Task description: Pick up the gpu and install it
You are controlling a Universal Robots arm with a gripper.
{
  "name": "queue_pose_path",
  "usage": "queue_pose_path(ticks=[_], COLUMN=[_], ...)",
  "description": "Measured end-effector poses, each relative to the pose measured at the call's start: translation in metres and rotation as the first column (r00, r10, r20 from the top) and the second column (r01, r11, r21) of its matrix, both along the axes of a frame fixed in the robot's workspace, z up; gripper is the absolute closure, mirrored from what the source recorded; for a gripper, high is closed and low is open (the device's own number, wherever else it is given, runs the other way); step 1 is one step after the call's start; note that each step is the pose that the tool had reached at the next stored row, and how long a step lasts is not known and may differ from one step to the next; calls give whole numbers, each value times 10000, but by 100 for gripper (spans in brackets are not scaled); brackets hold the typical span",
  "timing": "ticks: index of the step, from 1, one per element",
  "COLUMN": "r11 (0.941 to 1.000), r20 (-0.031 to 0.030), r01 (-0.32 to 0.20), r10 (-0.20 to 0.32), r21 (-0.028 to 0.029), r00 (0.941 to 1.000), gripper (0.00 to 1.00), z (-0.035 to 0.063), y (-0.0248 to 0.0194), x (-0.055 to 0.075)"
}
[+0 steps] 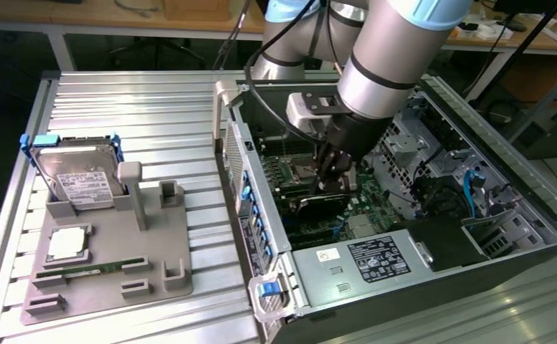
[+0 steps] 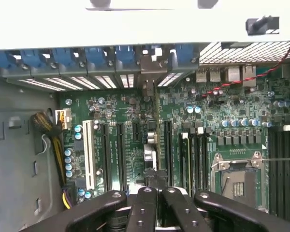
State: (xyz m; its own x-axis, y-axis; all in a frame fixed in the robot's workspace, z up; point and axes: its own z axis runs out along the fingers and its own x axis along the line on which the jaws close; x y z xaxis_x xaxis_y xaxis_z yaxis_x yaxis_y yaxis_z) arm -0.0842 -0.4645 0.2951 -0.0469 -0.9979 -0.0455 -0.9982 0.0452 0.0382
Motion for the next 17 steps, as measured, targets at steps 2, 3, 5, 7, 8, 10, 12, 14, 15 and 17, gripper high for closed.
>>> queue_pose_path(ticks=[2,3,5,7,8,10,12,14,15,17], r11=[10000,10000,10000,10000,10000,10000,10000,10000,10000,10000], r20=[0,0,-1,0,0,-2,-11,-23,-31,-59], r01=[0,0,0,-1,-1,0,0,0,0,1], r10=[0,0,0,1,1,0,0,0,0,-1], r21=[0,0,-1,0,0,0,1,0,0,0], r00=[10000,10000,10000,10000,10000,10000,10000,10000,10000,10000], gripper=[89,89,89,89,89,89,89,89,89,89], z=[18,24,28,33,34,35,36,37,38,39], y=[0,0,0,0,0,0,2,4,5,7], x=[-18,-42,-79,-121,-146,-191,-237,-284,-306,-347])
